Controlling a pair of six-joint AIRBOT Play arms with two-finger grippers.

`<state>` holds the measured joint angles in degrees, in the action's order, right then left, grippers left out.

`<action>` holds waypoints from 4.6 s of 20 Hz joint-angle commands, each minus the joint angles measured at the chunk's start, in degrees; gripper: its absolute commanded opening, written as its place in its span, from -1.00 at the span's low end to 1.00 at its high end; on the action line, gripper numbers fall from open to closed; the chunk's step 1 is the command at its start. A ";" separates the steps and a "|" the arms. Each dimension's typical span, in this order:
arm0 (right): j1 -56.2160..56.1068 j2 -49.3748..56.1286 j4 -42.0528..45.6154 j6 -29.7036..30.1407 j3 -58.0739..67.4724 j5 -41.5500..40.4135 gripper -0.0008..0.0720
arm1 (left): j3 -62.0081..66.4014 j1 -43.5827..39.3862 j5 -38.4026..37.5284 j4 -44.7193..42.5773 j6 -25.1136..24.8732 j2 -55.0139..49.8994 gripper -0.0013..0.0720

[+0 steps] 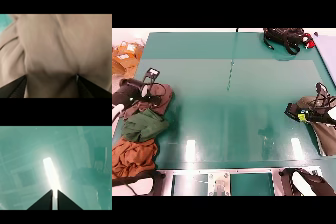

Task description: Fold the shirts.

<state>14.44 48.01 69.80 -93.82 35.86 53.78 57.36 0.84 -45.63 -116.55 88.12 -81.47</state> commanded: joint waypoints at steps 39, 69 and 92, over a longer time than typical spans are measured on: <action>10.86 18.49 -8.31 7.56 8.98 8.24 -0.07 | 32.00 -23.41 -25.94 57.90 -7.30 -13.18 1.00; 13.35 -2.67 -28.48 17.51 25.20 16.61 -0.94 | 25.00 -9.49 -19.67 78.38 -16.17 20.74 -0.91; 11.98 7.21 -24.85 19.02 0.00 -1.27 -0.93 | 43.17 -10.60 -10.88 65.68 -18.16 -16.31 -0.91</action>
<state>28.05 46.33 45.45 -78.37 43.48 59.29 101.03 -9.23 -58.59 -59.40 72.44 -85.78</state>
